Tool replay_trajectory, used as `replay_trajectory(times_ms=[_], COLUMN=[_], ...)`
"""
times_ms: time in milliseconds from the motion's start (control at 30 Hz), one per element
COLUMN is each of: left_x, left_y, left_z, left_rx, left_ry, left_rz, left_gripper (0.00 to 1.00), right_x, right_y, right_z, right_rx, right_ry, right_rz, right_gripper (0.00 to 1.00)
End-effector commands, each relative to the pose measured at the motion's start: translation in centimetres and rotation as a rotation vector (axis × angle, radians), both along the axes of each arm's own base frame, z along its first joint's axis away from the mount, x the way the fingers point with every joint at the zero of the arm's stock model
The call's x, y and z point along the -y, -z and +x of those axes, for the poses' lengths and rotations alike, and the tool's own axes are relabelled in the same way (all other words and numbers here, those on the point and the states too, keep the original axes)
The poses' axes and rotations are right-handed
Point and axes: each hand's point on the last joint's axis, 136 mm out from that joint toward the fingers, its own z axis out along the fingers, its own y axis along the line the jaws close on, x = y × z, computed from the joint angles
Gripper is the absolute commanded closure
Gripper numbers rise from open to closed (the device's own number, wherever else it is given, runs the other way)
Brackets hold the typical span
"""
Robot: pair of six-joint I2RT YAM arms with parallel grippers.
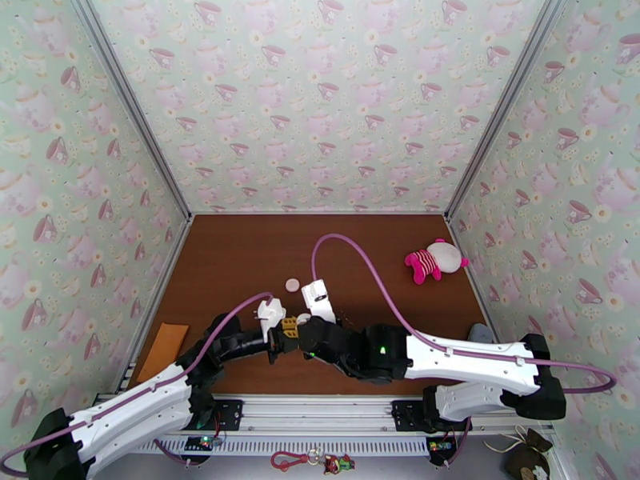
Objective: Insert the wireless bluetooth earbuds into the charging case
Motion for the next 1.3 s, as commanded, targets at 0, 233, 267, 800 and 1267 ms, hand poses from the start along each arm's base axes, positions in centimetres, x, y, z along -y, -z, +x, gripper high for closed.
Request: replay_trajectory(times_ms=[0, 233, 267, 800, 1267], left_x=[0.1, 0.4, 0.4, 0.1, -0.1], left_y=[-0.8, -0.5, -0.5, -1.4, -1.5], left_z=[-0.3, -0.7, -0.7, -0.7, -0.4], left_rx=[0.018, 0.003, 0.001, 0.008, 0.021], left_ry=[0.021, 0.046, 0.048, 0.037, 0.018], left_rz=[-0.033, -0.028, -0.028, -0.057, -0.058], left_gripper=[1.00, 1.00, 1.00, 1.00, 1.00], right_x=[0.6, 0.7, 0.7, 0.1, -0.9], right_y=[-0.7, -1.0, -1.0, 0.6, 0.7], right_z=[0.4, 0.6, 0.6, 0.5, -0.7], right_rx=[0.044, 0.061, 0.064, 0.045, 0.028], right_ry=[0.021, 0.031, 0.031, 0.026, -0.010], right_rz=[-0.003, 0.001, 0.001, -0.014, 0.019], right_gripper=[0.85, 0.85, 0.85, 0.85, 0.86])
